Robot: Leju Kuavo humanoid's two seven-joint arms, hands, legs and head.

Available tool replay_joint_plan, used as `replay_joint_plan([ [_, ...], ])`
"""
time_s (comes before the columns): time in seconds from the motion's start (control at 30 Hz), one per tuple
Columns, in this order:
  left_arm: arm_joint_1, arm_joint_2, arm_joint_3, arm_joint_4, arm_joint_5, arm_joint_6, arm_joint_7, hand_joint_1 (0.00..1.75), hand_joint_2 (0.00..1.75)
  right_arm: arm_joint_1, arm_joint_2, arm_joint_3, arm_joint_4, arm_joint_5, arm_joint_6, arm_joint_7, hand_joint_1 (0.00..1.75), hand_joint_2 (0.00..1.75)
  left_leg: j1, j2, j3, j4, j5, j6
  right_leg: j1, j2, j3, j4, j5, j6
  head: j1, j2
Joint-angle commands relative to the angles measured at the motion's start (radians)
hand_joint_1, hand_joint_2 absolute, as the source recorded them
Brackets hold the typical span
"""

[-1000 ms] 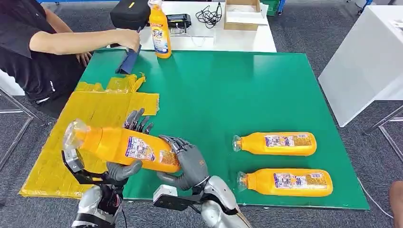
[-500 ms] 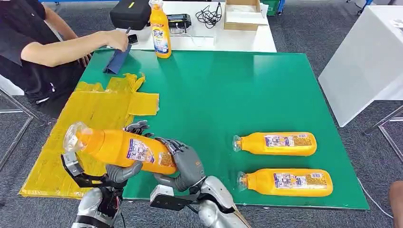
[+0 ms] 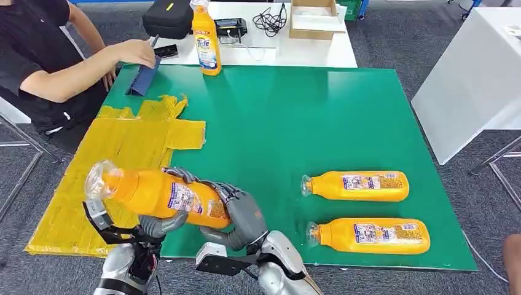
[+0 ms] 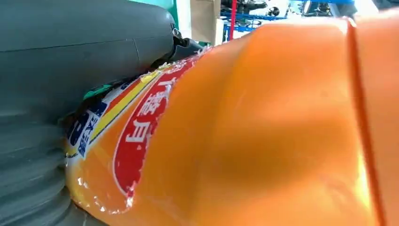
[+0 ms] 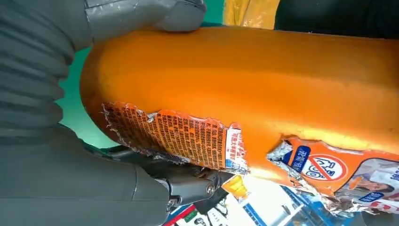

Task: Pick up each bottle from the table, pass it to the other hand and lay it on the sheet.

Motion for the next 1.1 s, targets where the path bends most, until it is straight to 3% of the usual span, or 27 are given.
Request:
replay_joint_plan([
  [0.03,-0.058,0.011,0.078,0.000,-0.377,0.321,-0.036,1.75,1.75,0.088,-0.084,-0.123,-0.329,-0.017,-0.006,0.034,0.00,1.75,0.001,-0.003,0.000,0.000,0.000,0.001,0.001,-0.004,0.001,-0.001,0.000,0.000,0.000,0.000],
  [0.1,-0.087,0.019,0.093,0.029,-0.543,0.469,-0.042,1.75,1.75,0.100,-0.118,-0.148,-0.431,-0.008,0.020,0.049,0.00,1.75,0.001,-0.004,0.001,-0.001,0.001,0.001,0.001,-0.005,0.004,-0.003,0.000,0.000,-0.001,0.000],
  [0.37,-0.090,0.019,0.097,0.032,-0.544,0.469,-0.042,1.75,1.75,0.103,-0.122,-0.151,-0.443,-0.008,0.027,0.054,0.00,1.75,0.000,-0.003,-0.001,0.000,0.001,0.001,0.000,-0.003,0.000,-0.001,0.000,0.000,-0.001,0.000],
  [0.43,-0.113,0.032,0.103,0.063,-0.629,0.527,-0.006,1.75,1.75,0.110,-0.135,-0.167,-0.485,-0.004,0.033,0.059,0.00,1.75,0.001,-0.003,0.001,-0.001,0.001,0.001,0.001,-0.004,0.002,-0.002,0.000,0.000,-0.001,0.000],
  [0.47,-0.158,0.075,0.114,0.163,-0.807,0.670,0.076,1.75,1.75,0.128,-0.158,-0.191,-0.537,-0.091,0.081,0.044,0.00,0.00,0.000,-0.004,-0.001,0.000,0.001,0.001,0.001,-0.005,0.001,-0.001,0.000,0.000,-0.001,0.000],
  [0.5,-0.209,0.171,0.175,0.422,-1.198,0.958,0.207,1.75,1.75,0.188,-0.261,-0.170,-0.667,-0.116,0.129,0.003,0.00,0.00,0.001,-0.005,-0.001,0.000,0.001,0.001,0.001,-0.006,0.002,-0.002,0.000,0.000,0.000,0.000],
  [0.63,-0.205,0.173,0.193,0.452,-1.195,0.975,0.185,1.75,1.75,0.187,-0.277,-0.169,-0.672,-0.129,0.137,0.003,0.00,0.00,0.000,-0.004,0.006,-0.006,0.003,0.001,0.000,-0.005,0.008,-0.006,0.001,0.000,0.000,0.000],
  [0.67,-0.203,0.191,0.182,0.470,-1.308,0.996,0.269,1.75,1.75,0.183,-0.295,-0.158,-0.673,-0.139,0.150,0.006,0.00,0.00,0.000,-0.002,0.004,-0.003,0.001,0.001,0.000,-0.002,0.004,-0.003,0.000,0.000,0.000,0.000],
  [0.77,-0.220,0.230,0.179,0.598,-1.440,1.009,0.342,1.75,1.75,0.169,-0.380,-0.158,-0.675,-0.133,0.195,0.036,0.00,0.00,0.000,0.000,0.002,-0.002,0.001,0.001,0.000,0.000,0.002,-0.002,0.000,0.000,-0.001,0.000],
  [0.8,-0.220,0.239,0.175,0.626,-1.442,1.001,0.323,1.75,1.75,0.165,-0.407,-0.163,-0.670,-0.153,0.221,0.035,0.00,1.75,0.000,0.000,0.004,-0.004,0.001,0.002,0.000,0.000,0.005,-0.004,0.001,0.001,0.000,0.000],
  [0.9,-0.196,0.247,0.154,0.669,-1.460,1.015,0.287,1.75,1.75,0.163,-0.472,-0.188,-0.636,-0.166,0.275,0.049,0.00,1.75,0.000,0.001,0.006,-0.005,0.002,0.002,0.001,0.001,0.006,-0.006,0.002,0.001,-0.001,0.000],
  [0.93,-0.182,0.252,0.140,0.668,-1.468,1.013,0.272,0.00,1.75,0.152,-0.504,-0.186,-0.609,-0.157,0.312,0.076,0.00,1.75,-0.001,0.001,0.004,-0.003,0.001,0.001,0.000,0.001,0.004,-0.004,0.001,0.001,0.000,0.000],
  [1.1,-0.161,0.247,0.131,0.640,-1.406,0.985,0.220,0.00,1.75,0.130,-0.571,-0.194,-0.547,-0.161,0.364,0.101,0.00,1.75,-0.002,0.001,0.004,-0.003,0.000,0.001,-0.003,0.001,0.004,-0.003,0.001,0.000,0.000,0.000],
])
